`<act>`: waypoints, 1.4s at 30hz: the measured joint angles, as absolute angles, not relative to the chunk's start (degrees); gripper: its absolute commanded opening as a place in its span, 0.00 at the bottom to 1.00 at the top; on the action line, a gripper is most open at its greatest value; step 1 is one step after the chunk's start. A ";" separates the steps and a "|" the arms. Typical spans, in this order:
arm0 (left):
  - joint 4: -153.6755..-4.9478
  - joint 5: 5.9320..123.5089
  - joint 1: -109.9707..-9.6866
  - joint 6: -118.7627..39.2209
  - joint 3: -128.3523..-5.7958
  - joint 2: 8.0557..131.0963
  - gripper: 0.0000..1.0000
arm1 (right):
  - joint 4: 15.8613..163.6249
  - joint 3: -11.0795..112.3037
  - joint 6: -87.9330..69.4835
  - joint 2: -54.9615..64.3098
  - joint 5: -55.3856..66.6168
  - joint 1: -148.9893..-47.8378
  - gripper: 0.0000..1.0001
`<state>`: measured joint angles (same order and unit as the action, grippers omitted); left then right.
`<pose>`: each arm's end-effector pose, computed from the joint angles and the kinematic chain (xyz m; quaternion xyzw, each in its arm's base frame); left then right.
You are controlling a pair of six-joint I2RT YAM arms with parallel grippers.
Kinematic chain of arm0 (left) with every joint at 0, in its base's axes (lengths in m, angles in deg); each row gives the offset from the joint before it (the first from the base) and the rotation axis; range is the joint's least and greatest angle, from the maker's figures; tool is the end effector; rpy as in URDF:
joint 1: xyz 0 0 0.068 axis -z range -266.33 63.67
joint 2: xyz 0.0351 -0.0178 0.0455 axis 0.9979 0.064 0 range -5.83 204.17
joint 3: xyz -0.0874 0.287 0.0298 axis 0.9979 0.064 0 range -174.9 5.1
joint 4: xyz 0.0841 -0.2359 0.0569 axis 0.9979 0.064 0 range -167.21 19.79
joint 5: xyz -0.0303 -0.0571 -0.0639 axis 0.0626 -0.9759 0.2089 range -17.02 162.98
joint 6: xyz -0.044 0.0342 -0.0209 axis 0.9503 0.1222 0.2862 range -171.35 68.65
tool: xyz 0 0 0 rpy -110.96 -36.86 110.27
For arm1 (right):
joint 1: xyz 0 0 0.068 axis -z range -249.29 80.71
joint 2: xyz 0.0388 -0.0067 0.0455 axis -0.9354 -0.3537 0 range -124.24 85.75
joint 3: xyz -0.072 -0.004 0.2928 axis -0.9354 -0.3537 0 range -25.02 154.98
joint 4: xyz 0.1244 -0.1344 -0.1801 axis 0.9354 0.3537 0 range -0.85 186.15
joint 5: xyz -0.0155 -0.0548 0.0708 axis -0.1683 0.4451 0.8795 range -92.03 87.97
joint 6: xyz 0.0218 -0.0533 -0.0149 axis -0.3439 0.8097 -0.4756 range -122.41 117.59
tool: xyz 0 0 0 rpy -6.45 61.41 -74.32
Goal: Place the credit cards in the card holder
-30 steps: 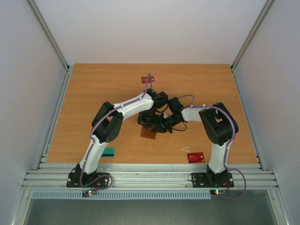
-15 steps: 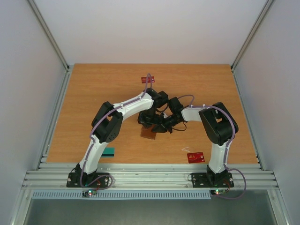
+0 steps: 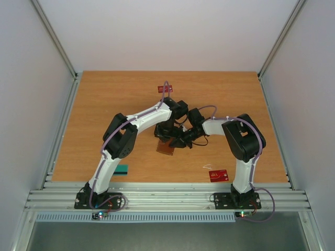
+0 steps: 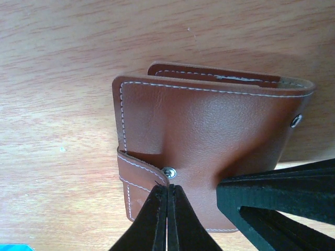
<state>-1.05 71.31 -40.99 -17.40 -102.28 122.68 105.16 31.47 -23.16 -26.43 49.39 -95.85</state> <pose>0.3036 -0.3092 0.1960 -0.0981 -0.9930 -0.0294 0.0583 0.2955 0.1859 0.1249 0.1140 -0.8849 -0.4498 0.0407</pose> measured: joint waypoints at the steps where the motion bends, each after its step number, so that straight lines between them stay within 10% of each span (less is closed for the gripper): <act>1: -0.72 71.38 -40.99 -17.44 -102.58 122.81 0.00 | 105.16 31.47 -23.14 -26.45 49.39 -95.85 0.04; 42: 1.95 71.79 -41.42 -18.42 -104.73 125.61 0.00 | 105.22 32.01 -22.18 -27.08 50.14 -95.85 0.03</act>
